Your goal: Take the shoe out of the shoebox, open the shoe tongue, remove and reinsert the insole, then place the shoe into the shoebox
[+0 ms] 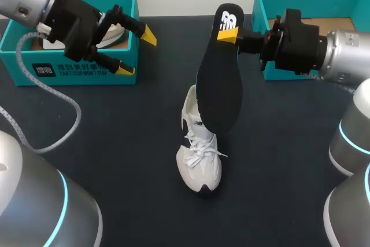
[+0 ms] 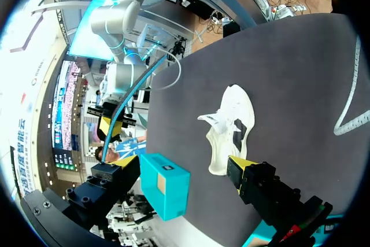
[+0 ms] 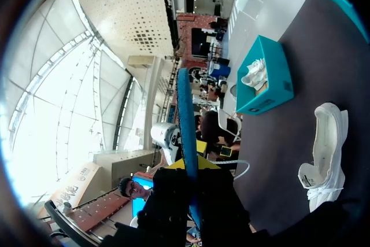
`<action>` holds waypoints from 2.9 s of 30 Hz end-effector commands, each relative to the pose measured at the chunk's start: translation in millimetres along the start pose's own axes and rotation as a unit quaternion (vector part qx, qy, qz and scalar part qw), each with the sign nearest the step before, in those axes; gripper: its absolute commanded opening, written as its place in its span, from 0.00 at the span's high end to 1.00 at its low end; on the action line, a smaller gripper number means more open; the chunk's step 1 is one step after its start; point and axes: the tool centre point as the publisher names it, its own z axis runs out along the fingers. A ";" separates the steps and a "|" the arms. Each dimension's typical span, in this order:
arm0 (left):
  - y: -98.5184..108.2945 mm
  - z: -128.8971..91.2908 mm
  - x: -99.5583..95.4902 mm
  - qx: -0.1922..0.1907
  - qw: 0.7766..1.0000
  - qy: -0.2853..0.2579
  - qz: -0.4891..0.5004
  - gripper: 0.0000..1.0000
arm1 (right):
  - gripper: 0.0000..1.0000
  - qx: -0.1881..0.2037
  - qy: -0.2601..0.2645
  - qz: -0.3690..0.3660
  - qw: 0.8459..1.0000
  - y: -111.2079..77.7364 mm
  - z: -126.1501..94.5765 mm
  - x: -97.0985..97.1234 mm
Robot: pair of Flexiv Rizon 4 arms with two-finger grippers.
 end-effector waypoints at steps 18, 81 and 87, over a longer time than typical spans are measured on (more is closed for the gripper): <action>-7.2 17.6 4.9 -0.004 0.977 -0.208 0.052 0.00 | 1.00 -0.024 0.025 0.119 0.992 27.1 41.0 -40.1; -26.6 36.4 -13.4 0.020 0.948 -0.316 0.040 1.00 | 0.00 0.068 0.013 0.049 0.996 19.4 79.2 -47.9; -26.4 24.3 -7.5 0.017 0.950 -0.308 0.043 1.00 | 0.00 0.078 0.007 0.033 0.996 6.2 48.1 -44.4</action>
